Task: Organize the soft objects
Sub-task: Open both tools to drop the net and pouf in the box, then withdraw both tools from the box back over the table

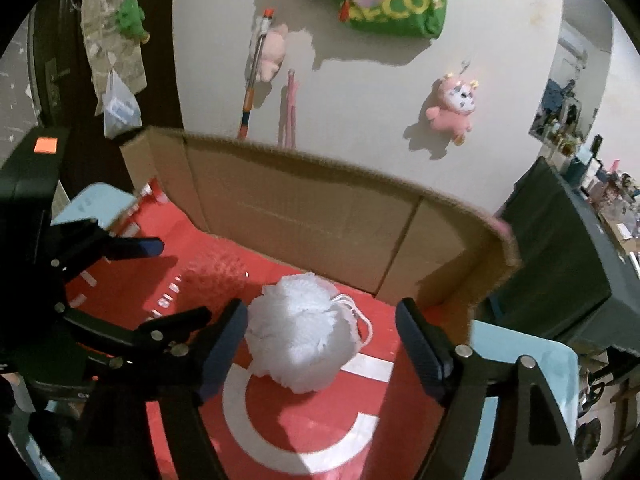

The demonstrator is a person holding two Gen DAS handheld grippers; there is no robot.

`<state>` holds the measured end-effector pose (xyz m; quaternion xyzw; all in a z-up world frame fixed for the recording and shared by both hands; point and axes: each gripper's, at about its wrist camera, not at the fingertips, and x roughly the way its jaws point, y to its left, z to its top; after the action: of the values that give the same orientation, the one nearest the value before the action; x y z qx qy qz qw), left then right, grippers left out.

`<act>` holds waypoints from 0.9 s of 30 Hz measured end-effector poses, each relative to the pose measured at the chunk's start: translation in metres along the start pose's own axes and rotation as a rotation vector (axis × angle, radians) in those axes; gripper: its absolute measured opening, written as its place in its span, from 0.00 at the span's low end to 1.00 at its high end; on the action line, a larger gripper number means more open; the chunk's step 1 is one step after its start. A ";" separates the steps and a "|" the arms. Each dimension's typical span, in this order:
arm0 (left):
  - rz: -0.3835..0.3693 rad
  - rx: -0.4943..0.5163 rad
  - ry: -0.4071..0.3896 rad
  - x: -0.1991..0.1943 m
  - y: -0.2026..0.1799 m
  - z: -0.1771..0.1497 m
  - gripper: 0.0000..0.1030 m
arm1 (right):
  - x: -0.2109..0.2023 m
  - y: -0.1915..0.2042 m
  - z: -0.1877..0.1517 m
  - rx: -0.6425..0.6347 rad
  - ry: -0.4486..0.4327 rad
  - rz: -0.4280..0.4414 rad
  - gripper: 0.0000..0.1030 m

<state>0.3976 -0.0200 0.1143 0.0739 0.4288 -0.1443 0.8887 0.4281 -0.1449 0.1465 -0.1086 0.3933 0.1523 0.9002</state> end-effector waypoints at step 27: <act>0.059 -0.058 -0.569 -0.265 -0.054 -0.165 0.97 | -0.301 0.066 -0.172 0.082 -0.542 -0.114 1.00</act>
<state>0.1012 0.0225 0.2188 0.0177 0.1638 -0.1210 0.9789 0.0942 -0.1948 0.2498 -0.0492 0.1370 0.1088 0.9833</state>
